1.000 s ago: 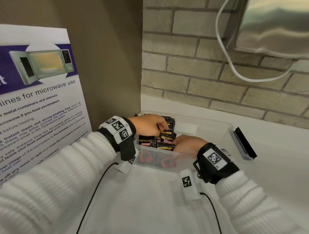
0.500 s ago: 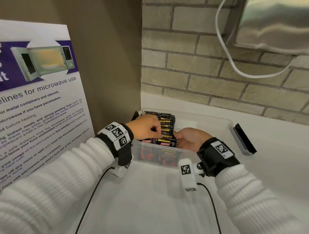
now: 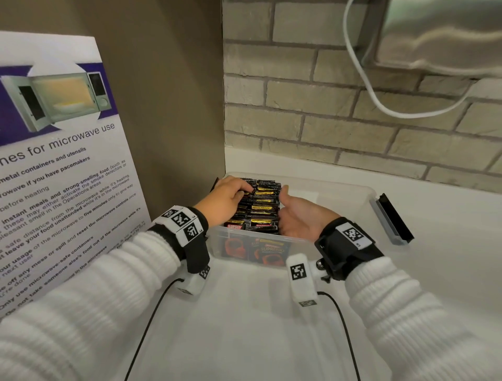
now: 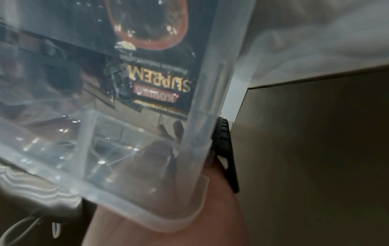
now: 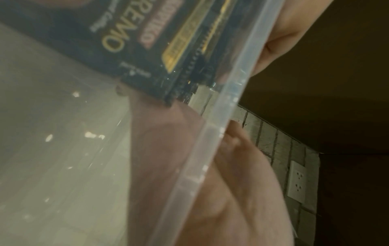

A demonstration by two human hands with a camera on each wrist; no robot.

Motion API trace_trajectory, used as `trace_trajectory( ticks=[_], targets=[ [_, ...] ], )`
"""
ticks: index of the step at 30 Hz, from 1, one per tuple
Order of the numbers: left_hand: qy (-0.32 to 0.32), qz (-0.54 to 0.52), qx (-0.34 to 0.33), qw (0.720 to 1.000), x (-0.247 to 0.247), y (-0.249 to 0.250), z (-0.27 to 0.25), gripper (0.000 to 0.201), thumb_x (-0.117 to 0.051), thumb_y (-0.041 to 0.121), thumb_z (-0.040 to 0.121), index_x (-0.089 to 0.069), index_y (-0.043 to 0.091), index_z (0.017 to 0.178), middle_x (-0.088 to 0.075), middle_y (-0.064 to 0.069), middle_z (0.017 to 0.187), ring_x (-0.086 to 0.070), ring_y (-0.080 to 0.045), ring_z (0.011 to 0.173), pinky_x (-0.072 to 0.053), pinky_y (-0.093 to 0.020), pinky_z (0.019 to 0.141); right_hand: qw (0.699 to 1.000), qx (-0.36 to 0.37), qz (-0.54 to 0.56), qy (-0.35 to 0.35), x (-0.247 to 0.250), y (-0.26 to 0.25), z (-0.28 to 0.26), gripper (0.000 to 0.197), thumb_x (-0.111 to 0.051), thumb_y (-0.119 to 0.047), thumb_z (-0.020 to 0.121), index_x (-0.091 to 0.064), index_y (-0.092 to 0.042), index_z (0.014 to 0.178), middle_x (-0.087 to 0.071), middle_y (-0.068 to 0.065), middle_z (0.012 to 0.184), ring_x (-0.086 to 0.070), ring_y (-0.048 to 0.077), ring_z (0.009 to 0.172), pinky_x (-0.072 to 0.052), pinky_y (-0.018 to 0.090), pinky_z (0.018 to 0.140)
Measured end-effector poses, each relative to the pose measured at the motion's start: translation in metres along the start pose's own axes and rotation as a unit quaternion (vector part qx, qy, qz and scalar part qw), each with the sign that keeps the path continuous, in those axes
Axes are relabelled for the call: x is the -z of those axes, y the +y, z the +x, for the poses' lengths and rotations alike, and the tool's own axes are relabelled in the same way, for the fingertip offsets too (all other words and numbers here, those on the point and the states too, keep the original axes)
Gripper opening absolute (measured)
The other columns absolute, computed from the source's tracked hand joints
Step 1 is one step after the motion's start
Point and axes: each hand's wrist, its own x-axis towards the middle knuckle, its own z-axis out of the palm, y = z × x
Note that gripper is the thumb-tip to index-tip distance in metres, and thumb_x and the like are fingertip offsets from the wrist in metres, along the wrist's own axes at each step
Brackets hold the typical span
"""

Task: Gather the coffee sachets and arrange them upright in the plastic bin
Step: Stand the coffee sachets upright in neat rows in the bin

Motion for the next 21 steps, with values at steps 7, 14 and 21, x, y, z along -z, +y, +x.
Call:
trace_trajectory(
  ticks=[7,14,21],
  targets=[
    [0.001,0.003,-0.01,1.0,0.007,-0.001,-0.001,0.028,-0.041,0.003,0.096,-0.061,0.014,0.113,-0.046,0.003,0.109,-0.045,-0.011,0.102,-0.033,-0.008,0.09,0.965,-0.016,-0.224,0.137,0.002,-0.005,-0.004,0.068,-0.021,-0.048,0.099,-0.011,-0.002,0.148,-0.028,0.018,0.151,-0.032,0.032,0.138,-0.031,0.04,0.108],
    [-0.084,0.077,-0.07,0.991,0.038,0.004,-0.013,0.013,-0.067,0.014,0.082,-0.069,0.022,0.093,-0.053,0.008,0.095,-0.045,-0.009,0.091,-0.034,-0.008,0.078,0.849,-0.072,-0.517,0.082,0.011,-0.017,-0.023,0.051,-0.046,-0.053,0.09,-0.064,-0.009,0.108,-0.066,0.005,0.104,-0.061,0.024,0.101,-0.048,0.036,0.095],
    [-0.122,0.304,-0.042,0.944,0.037,0.009,-0.008,0.028,-0.072,0.043,0.075,-0.067,0.025,0.096,-0.054,0.006,0.099,-0.032,-0.011,0.097,-0.025,-0.038,0.084,0.819,0.056,-0.559,0.119,0.006,-0.015,-0.029,0.018,-0.07,-0.009,0.079,-0.064,-0.021,0.068,-0.062,-0.004,0.069,-0.054,0.009,0.067,-0.044,0.019,0.06]
  ],
)
